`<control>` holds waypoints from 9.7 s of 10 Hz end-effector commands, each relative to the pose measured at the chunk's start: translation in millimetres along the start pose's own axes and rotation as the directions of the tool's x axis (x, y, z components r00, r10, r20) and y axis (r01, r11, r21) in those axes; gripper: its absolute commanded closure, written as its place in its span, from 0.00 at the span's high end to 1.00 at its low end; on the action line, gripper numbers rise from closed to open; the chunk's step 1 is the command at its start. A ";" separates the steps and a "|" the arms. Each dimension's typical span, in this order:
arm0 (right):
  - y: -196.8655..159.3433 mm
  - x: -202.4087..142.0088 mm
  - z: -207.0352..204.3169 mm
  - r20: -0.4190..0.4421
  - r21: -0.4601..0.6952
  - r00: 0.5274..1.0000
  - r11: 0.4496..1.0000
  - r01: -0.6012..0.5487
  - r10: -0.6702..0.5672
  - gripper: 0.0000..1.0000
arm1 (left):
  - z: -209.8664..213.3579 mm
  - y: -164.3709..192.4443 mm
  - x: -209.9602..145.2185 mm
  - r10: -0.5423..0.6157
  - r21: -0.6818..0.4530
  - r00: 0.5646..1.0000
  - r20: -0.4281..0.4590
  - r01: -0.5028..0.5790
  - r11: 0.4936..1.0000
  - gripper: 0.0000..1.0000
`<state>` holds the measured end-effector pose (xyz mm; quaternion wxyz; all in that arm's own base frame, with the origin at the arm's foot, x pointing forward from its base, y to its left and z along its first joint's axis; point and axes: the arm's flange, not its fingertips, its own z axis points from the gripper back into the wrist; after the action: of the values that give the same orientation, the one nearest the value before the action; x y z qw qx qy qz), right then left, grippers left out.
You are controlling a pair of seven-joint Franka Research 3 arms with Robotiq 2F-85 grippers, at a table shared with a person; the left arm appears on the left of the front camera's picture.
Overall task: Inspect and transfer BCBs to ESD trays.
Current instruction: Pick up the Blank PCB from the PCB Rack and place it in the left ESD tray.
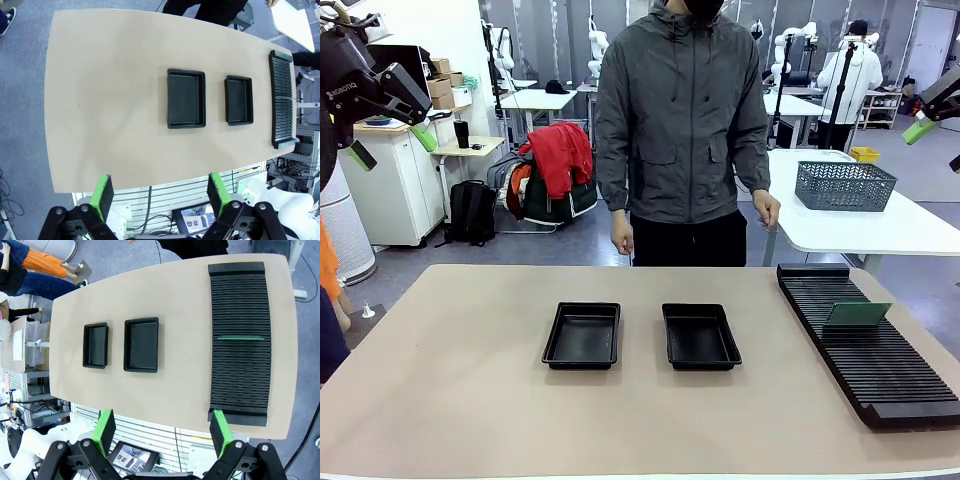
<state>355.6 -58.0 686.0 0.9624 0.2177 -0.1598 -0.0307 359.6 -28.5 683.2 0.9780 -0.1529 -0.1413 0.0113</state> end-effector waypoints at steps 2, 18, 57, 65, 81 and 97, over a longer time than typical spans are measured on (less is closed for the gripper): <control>-0.3 0.4 -5.6 0.029 -0.055 0.998 0.997 -0.060 0.061 1.00 | 0.4 0.7 0.6 0.001 -0.002 1.000 0.004 -0.001 1.000 1.00; -72.5 4.9 -158.3 -0.341 0.000 0.121 0.128 -0.992 0.932 1.00 | 0.4 0.7 0.6 0.001 -0.002 1.000 0.004 -0.001 1.000 1.00; -149.6 38.3 -315.3 -0.364 0.144 -0.127 -0.079 -0.986 0.923 0.78 | 0.4 0.7 0.6 0.001 -0.002 1.000 0.004 -0.001 1.000 1.00; -152.5 41.0 -321.5 -0.349 0.172 -0.124 -0.067 -0.983 0.929 0.41 | 0.4 0.7 0.6 0.001 -0.002 1.000 0.004 -0.001 1.000 1.00; -97.5 47.4 -230.6 -0.373 0.164 -0.090 -0.030 -0.986 0.924 0.00 | 0.4 0.7 0.6 0.001 -0.002 1.000 0.004 -0.001 1.000 1.00; -28.6 69.5 -45.4 -0.365 0.096 -0.077 -0.045 -0.994 0.928 0.00 | 0.4 0.7 0.6 0.001 -0.002 1.000 0.004 -0.001 1.000 1.00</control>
<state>438.9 -74.8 656.9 0.7163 -0.0616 -0.1039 0.6873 359.4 -28.8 683.4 0.9780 -0.1528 -0.1417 0.0110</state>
